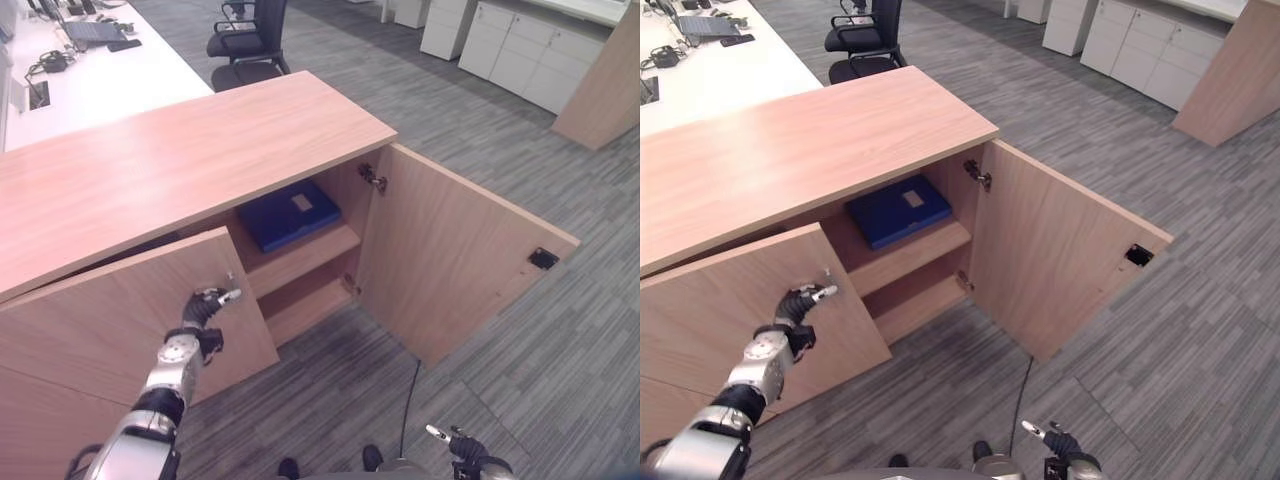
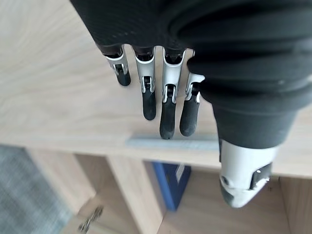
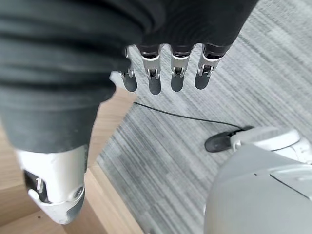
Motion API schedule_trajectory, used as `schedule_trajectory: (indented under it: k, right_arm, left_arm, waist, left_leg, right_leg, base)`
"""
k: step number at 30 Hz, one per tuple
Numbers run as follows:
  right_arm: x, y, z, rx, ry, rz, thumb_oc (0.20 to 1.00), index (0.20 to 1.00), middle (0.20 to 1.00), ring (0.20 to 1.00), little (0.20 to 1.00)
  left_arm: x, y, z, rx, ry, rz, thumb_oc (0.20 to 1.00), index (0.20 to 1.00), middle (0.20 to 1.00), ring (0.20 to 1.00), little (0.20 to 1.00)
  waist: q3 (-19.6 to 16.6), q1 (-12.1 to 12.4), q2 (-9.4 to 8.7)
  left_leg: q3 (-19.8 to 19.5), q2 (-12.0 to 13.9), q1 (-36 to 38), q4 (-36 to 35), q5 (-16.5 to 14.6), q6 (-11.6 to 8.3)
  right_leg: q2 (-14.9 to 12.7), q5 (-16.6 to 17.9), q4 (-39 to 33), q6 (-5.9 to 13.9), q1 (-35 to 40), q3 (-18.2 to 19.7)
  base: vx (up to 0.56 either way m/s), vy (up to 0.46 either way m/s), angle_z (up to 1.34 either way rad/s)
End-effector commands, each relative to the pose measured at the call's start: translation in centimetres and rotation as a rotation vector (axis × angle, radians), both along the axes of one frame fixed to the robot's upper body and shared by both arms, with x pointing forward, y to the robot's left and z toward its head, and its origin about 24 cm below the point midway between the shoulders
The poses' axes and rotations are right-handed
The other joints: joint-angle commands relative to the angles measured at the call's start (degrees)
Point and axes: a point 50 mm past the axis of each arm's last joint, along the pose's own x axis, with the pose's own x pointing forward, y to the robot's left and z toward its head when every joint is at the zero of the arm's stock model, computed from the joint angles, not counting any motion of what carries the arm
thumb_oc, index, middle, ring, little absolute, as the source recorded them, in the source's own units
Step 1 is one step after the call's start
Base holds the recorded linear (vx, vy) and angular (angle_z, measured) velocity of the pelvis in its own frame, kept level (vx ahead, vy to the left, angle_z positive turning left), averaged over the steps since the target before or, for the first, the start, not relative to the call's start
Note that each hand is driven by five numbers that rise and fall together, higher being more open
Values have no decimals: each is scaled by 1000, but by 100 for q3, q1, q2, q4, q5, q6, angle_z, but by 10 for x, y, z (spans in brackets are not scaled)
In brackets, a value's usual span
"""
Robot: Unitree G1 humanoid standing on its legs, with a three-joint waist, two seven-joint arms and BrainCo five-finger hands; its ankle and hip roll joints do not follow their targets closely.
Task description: Put the empty folder in the office cabinet
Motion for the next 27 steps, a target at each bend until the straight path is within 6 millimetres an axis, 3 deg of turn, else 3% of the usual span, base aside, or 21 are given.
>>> schedule_trajectory:
  k: [1, 2, 7, 11, 15, 16, 17, 18, 19, 21, 22, 24, 25, 27]
  right_arm:
    - [-4, -19, 4, -35, 3, -31, 1000, 1000, 1000, 1000, 1000]
    - [-9, -23, 3, -37, 17, -53, 1000, 1000, 1000, 1000, 1000]
    - [-17, -27, 2, -28, 28, -101, 1000, 1000, 1000, 1000, 1000]
    - [-22, -23, 1, -11, 32, -115, 1000, 1000, 1000, 1000, 1000]
    - [-23, -16, -1, 9, 26, -114, 1000, 1000, 1000, 1000, 1000]
    - [-19, -15, -1, 10, 15, -107, 1000, 1000, 1000, 1000, 1000]
    - [-1, -10, 2, 7, -27, -85, 1000, 1000, 1000, 1000, 1000]
    - [5, -8, 3, 5, -38, -79, 1000, 1000, 1000, 1000, 1000]
    - [4, -9, 3, 3, -36, -79, 1000, 1000, 1000, 1000, 1000]
    - [9, -2, 3, 20, -44, -65, 1000, 1000, 1000, 1000, 1000]
    - [11, 1, 2, 25, -47, -63, 1000, 1000, 1000, 1000, 1000]
    - [11, 3, 2, 31, -52, -66, 1000, 1000, 1000, 1000, 1000]
    - [17, 2, 4, 25, -67, -64, 1000, 1000, 1000, 1000, 1000]
    - [22, 3, 5, 25, -75, -69, 1000, 1000, 1000, 1000, 1000]
  left_arm:
    - [34, 30, 66, 71, -218, 82, 1000, 1000, 1000, 1000, 1000]
    - [33, 44, 76, 98, -224, 116, 1000, 1000, 1000, 1000, 1000]
    - [26, 72, 91, 153, -231, 180, 1000, 1000, 1000, 1000, 1000]
    - [21, 76, 88, 146, -224, 194, 1000, 1000, 1000, 1000, 1000]
    - [19, 66, 75, 136, -193, 173, 1000, 1000, 1000, 1000, 1000]
    - [19, 62, 70, 126, -190, 162, 1000, 1000, 1000, 1000, 1000]
    - [20, 38, 58, 78, -215, 97, 1000, 1000, 1000, 1000, 1000]
    - [17, 25, 51, 44, -228, 63, 1000, 1000, 1000, 1000, 1000]
    - [17, 25, 50, 43, -226, 63, 1000, 1000, 1000, 1000, 1000]
    - [9, -3, 34, -28, -233, -15, 1000, 1000, 1000, 1000, 1000]
    - [-3, -33, 15, -76, -199, -116, 1000, 1000, 1000, 1000, 1000]
    - [-16, -54, -3, -85, -139, -207, 1000, 1000, 1000, 1000, 1000]
    - [-27, -68, -17, -106, -88, -259, 1000, 1000, 1000, 1000, 1000]
    - [-33, -77, -25, -124, -56, -290, 1000, 1000, 1000, 1000, 1000]
  waist:
    - [-337, -16, -23]
    - [-363, -30, -48]
    - [-375, -24, -143]
    - [-378, -4, -180]
    - [-345, 25, -207]
    - [-311, 44, -200]
    - [-163, 276, -148]
    - [-107, 411, -101]
    - [-109, 392, -95]
    - [-65, 559, -27]
    - [-49, 633, -28]
    - [-49, 670, 2]
    - [-32, 703, 54]
    - [-16, 716, 85]
  left_leg:
    - [312, 191, -21, 76, -342, -239]
    - [360, 192, 3, 76, -369, -224]
    - [484, 169, 71, 76, -442, -174]
    - [492, 165, 116, 76, -465, -161]
    - [387, 157, 142, 76, -495, -133]
    - [388, 165, 138, 76, -498, -129]
    - [457, 208, 111, 76, -485, -145]
    - [519, 248, 90, 76, -468, -158]
    - [498, 245, 94, 76, -470, -157]
    - [573, 331, 47, 76, -422, -193]
    - [500, 338, -7, 76, -393, -200]
    - [399, 337, -83, 76, -352, -235]
    - [373, 397, -148, 76, -316, -295]
    - [360, 460, -188, 76, -272, -352]
  right_leg:
    - [-92, -412, 230, 563, -145, 10]
    - [-105, -389, 280, 592, -191, 15]
    - [-112, -354, 447, 685, -323, 4]
    - [-114, -379, 561, 695, -337, -70]
    - [-92, -465, 846, 680, -407, -245]
    - [-95, -456, 949, 697, -473, -325]
    - [-275, -329, 1199, 782, -670, -925]
    - [-462, -280, 1310, 848, -709, -1441]
    - [-470, -294, 1324, 853, -701, -1462]
    - [-822, -204, 1484, 850, -696, -2172]
    - [-943, -152, 1468, 831, -680, -2219]
    - [-1012, -141, 1221, 825, -645, -2044]
    - [-1133, 32, 1073, 839, -735, -1944]
    - [-1205, 96, 953, 864, -755, -1912]
  base:
    - [45, 118, -20]
    - [28, 55, -22]
    - [33, 72, -16]
    - [16, 32, -7]
    - [-14, 5, 0]
    - [-95, -48, 11]
    - [-119, -73, 7]
    - [-99, -68, -4]
    - [-62, -61, -30]
    - [-47, -121, -46]
    - [-21, -166, -24]
    - [-3, -208, 21]
    - [3, -207, 42]
    - [-4, -195, 6]
